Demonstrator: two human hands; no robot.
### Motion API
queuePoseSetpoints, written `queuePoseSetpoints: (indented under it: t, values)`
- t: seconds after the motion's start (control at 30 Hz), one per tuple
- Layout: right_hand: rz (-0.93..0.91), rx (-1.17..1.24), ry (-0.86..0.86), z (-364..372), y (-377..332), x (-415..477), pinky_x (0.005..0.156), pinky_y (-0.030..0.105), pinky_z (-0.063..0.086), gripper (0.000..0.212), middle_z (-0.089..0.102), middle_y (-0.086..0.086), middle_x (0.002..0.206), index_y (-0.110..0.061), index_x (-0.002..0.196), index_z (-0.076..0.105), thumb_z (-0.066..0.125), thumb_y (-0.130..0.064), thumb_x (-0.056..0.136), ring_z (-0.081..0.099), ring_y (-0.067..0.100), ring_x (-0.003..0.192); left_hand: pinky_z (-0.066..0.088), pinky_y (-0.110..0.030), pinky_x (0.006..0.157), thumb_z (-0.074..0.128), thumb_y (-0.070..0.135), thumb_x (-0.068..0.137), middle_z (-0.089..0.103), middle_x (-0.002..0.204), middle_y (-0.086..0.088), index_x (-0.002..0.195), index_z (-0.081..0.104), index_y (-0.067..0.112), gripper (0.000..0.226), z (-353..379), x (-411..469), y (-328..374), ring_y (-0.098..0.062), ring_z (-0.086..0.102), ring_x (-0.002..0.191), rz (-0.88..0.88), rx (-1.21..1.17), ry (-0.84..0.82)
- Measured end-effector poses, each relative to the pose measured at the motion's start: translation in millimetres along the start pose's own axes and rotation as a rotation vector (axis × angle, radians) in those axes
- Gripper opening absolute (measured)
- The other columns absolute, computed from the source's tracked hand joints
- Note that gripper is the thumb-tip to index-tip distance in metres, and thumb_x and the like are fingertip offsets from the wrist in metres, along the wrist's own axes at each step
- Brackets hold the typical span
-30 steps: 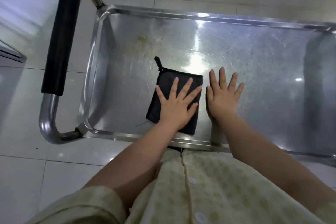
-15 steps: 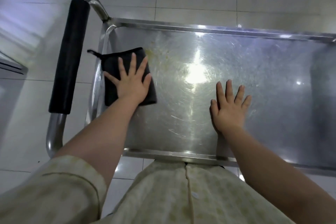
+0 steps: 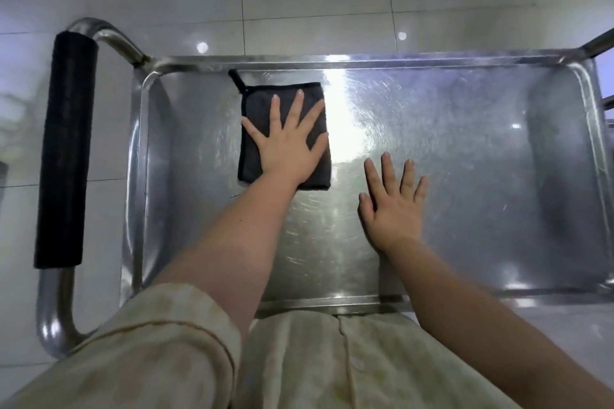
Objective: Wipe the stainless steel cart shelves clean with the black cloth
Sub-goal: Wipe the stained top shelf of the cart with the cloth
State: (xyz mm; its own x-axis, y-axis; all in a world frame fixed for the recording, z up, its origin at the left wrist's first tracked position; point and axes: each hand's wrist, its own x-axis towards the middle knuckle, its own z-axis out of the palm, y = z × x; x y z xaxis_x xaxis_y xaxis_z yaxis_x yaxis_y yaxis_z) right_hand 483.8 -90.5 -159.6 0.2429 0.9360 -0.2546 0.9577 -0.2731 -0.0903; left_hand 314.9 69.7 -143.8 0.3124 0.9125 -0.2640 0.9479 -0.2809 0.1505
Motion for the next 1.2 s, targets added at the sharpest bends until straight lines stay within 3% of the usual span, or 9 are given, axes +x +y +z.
queuePoseSetpoints:
  t: [0.2,0.37,0.47,0.63,0.73,0.87,1.07,1.2]
  values:
    - [0.002,0.009,-0.036,-3.4,-2.5,0.2,0.117,0.061,-0.002,0.061,-0.010,-0.004,0.163,-0.038,0.154,-0.008,-0.002,-0.057,0.096,-0.022,0.031,0.147,-0.003,-0.079,0.102,0.012,0.070,0.090,-0.003,0.163,0.013,0.148,-0.001,0.053,0.062,-24.0,13.8,-120.5,-0.028,-0.006,0.149,-0.350,-0.038,0.053]
    - [-0.006,-0.005,-0.040,-4.0,-3.2,1.5,0.116,0.064,0.002,0.060,-0.004,0.000,0.164,-0.034,0.155,-0.004,0.003,-0.054,0.098,-0.016,0.036,0.147,-0.004,-0.081,0.100,0.013,0.065,0.093,-0.008,0.163,0.012,0.148,-0.007,0.052,0.059,-26.9,18.7,-122.8,-0.029,-0.010,0.149,-0.402,-0.014,0.033]
    - [-0.014,-0.028,-0.043,-4.7,-3.0,0.7,0.115,0.065,0.002,0.060,-0.003,0.001,0.164,-0.032,0.155,-0.006,0.003,-0.052,0.099,-0.015,0.038,0.147,-0.009,-0.082,0.096,0.019,0.063,0.095,-0.007,0.162,0.013,0.149,-0.001,0.050,0.060,-25.1,37.8,-75.2,-0.032,-0.010,0.149,-0.269,-0.002,0.029]
    - [-0.016,-0.070,-0.058,-3.9,-2.4,2.0,0.115,0.066,0.001,0.059,-0.003,0.001,0.164,-0.030,0.155,-0.003,0.009,-0.050,0.100,-0.015,0.039,0.147,-0.012,-0.081,0.095,0.017,0.060,0.096,-0.008,0.162,0.013,0.150,0.003,0.048,0.057,-5.9,49.4,61.9,-0.033,-0.014,0.148,0.187,0.099,-0.055]
    - [-0.019,-0.074,-0.077,-6.4,-1.3,1.5,0.115,0.064,0.000,0.059,-0.006,-0.001,0.163,-0.029,0.154,-0.001,0.009,-0.051,0.100,-0.017,0.038,0.147,-0.010,-0.078,0.099,0.017,0.064,0.095,-0.005,0.163,0.013,0.150,0.003,0.050,0.058,-2.7,45.8,74.0,-0.030,-0.012,0.149,0.261,0.086,-0.059]
    - [-0.010,-0.057,-0.073,-9.2,-2.8,0.5,0.116,0.063,0.000,0.060,-0.008,-0.003,0.163,-0.035,0.155,-0.006,0.006,-0.053,0.099,-0.018,0.036,0.147,-0.009,-0.078,0.101,0.022,0.067,0.091,-0.004,0.162,0.017,0.148,0.006,0.053,0.061,-13.4,49.8,17.9,-0.025,-0.009,0.149,0.103,0.017,-0.012]
    - [0.004,-0.043,-0.074,-8.3,-4.2,1.0,0.117,0.061,-0.003,0.061,-0.011,-0.004,0.163,-0.036,0.154,-0.009,0.000,-0.056,0.097,-0.021,0.033,0.147,0.002,-0.075,0.106,0.011,0.075,0.088,-0.008,0.162,0.015,0.145,-0.007,0.057,0.063,-39.7,33.3,-152.3,-0.023,-0.007,0.149,-0.267,0.021,0.000]
    - [0.015,-0.048,-0.066,-7.1,-6.8,2.5,0.117,0.061,-0.004,0.061,-0.010,-0.004,0.163,-0.036,0.155,-0.005,0.003,-0.055,0.097,-0.020,0.034,0.147,0.000,-0.069,0.111,0.004,0.073,0.089,-0.011,0.163,0.010,0.146,-0.012,0.053,0.063,-39.1,12.8,-183.7,-0.023,-0.008,0.149,-0.280,0.105,-0.015]
